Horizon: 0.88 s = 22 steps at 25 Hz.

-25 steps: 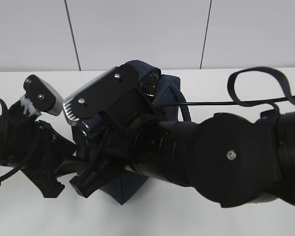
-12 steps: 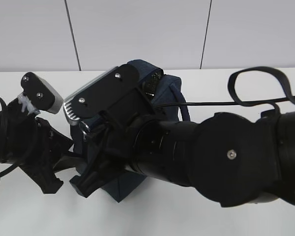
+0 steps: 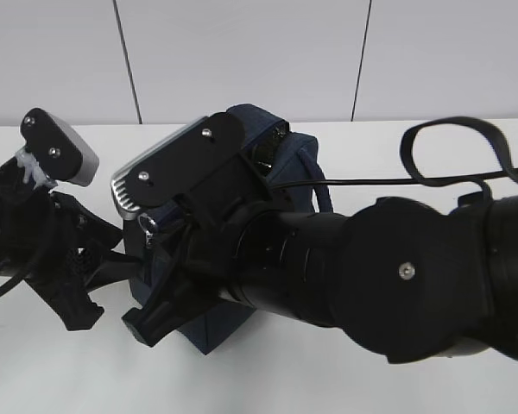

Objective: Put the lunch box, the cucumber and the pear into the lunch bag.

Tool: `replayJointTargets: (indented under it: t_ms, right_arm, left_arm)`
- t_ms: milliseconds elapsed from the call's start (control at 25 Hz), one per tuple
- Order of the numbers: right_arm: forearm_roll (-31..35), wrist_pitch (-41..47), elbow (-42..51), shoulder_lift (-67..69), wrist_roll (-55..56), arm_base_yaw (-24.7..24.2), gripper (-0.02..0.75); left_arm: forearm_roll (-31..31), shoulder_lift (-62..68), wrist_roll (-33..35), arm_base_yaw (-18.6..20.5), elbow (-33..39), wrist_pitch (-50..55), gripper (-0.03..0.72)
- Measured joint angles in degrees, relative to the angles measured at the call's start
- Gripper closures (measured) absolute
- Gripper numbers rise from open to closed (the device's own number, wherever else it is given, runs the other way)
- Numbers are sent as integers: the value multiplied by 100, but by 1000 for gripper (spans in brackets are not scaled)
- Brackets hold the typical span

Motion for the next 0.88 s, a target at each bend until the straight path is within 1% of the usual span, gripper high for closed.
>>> replayJointTargets:
  t_ms: [280,520,560,600,720,800,880]
  right_arm:
    - [0,0,0,0,-3,0,738]
    - [0,34,0,0,-31,0,738]
    - [9,32,0,0,-31,0,738]
    - [9,45,0,0,-31,0,738]
    - [9,69,0,0,-35,0,738]
    - [76,78,0,0,-55,0,738]
    - [186,66,0,0,-107,0,738]
  left_arm:
    - [6,57,235,0,-10,302,377]
    - [6,490,274,4,-283,610,384]
    - [6,528,274,4,-311,670,399]
    - [6,555,274,4,-325,710,435]
    - [-4,585,286,4,-341,752,611]
    - [-4,585,266,4,-341,797,653]
    - [7,585,216,4,-341,829,667]
